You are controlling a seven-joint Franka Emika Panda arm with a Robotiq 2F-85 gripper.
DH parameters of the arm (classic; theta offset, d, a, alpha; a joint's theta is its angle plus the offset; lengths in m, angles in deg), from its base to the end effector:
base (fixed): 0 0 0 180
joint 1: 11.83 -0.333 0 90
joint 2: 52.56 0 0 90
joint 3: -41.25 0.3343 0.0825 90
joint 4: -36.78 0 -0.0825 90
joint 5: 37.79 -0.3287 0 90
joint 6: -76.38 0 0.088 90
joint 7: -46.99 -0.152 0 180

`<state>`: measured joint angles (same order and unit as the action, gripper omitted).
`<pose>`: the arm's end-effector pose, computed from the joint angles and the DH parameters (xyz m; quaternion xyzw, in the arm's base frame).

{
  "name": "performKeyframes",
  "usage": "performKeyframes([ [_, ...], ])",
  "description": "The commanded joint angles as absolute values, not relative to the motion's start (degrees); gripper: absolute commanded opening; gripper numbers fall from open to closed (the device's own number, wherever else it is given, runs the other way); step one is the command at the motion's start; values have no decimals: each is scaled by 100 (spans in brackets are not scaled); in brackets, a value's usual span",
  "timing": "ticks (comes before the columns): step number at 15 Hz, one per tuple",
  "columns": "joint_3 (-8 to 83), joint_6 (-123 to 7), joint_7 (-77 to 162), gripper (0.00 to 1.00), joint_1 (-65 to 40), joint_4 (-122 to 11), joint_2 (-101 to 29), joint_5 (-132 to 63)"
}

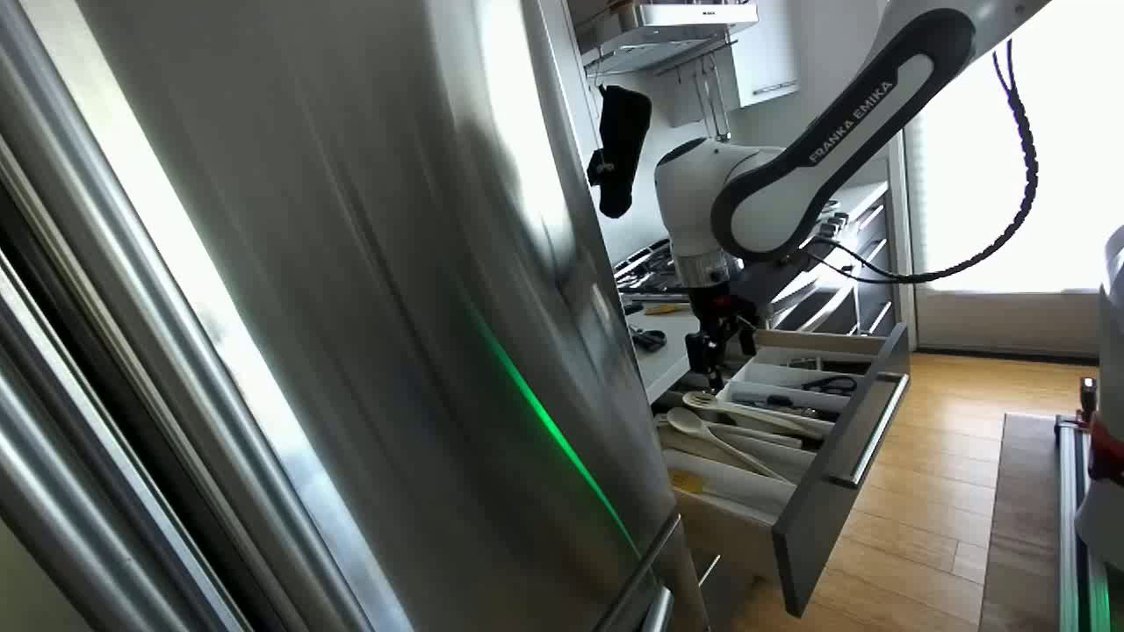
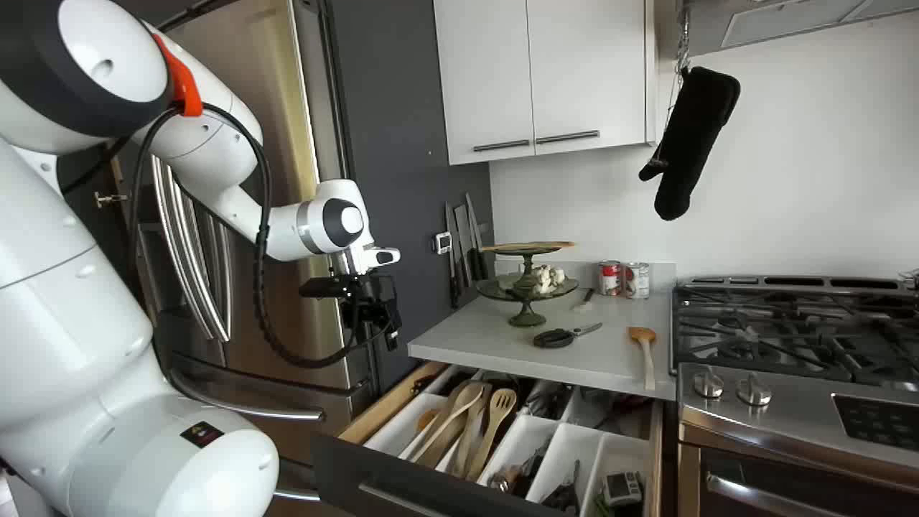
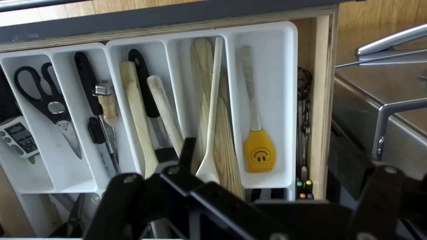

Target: Move the spoon within the drawer to the right then put the stirring spoon into the drawer

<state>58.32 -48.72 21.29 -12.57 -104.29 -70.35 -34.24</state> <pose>0.3725 0.1167 0.4112 0.9958 -0.0574 0.0337 0.0624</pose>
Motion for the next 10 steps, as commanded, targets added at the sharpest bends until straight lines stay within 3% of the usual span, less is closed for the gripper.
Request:
performKeyframes([
  [1, 5678, -4859, 2087, 100, -1416, -10422, -7021, -3367],
  [10, 5387, -5369, 2417, 100, -1319, -10451, -6617, -3424],
])
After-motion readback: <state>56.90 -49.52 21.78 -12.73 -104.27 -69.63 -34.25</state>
